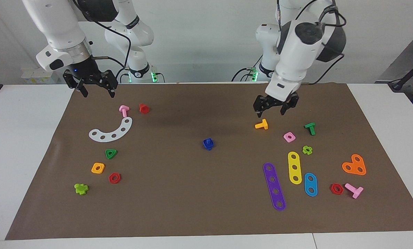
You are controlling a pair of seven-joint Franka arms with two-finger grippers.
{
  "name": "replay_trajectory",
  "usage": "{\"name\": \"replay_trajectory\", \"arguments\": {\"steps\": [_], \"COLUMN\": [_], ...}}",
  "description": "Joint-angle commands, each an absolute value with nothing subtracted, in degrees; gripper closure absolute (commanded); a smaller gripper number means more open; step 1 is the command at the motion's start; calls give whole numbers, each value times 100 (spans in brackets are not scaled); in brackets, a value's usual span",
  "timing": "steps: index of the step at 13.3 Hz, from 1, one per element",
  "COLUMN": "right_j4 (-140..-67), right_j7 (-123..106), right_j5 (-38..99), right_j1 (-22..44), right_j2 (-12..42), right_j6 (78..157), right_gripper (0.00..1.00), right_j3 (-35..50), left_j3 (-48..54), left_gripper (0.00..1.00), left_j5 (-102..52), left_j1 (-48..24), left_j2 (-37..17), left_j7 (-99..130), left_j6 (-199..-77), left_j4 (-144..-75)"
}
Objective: Unscrew and place screws in storage area
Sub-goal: 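Reach the left gripper toward the blue nut at the table centre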
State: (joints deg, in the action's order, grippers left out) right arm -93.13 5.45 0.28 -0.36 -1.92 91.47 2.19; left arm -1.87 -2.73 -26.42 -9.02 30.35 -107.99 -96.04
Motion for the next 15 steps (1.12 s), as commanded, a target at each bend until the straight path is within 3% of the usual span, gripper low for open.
{"name": "replay_trajectory", "arguments": {"steps": [1, 6, 9, 15], "right_j4": [-9466, -9466, -9466, -9466], "right_j7": [439, 439, 448, 439], "right_j5": [53, 53, 53, 53], "right_j1": [-88, -88, -88, -88], "right_j2": [-334, -334, -334, -334], "right_j6": [9176, 9176, 9176, 9176], "right_gripper": [0, 0, 0, 0], "right_j3": [237, 237, 237, 237], "left_j3": [-299, -316, -316, -308], "left_gripper": [0, 0, 5, 18], "left_j5": [-649, -598, -536, -519], "left_j1": [-2960, -3839, -4094, -4157], "left_j2": [-1281, -2398, -2714, -2760], "left_j7": [3593, 4841, 4895, 4852], "left_j6": [-11424, -12627, -12884, -13263], "left_j4": [-9536, -9273, -9360, -9738]}}
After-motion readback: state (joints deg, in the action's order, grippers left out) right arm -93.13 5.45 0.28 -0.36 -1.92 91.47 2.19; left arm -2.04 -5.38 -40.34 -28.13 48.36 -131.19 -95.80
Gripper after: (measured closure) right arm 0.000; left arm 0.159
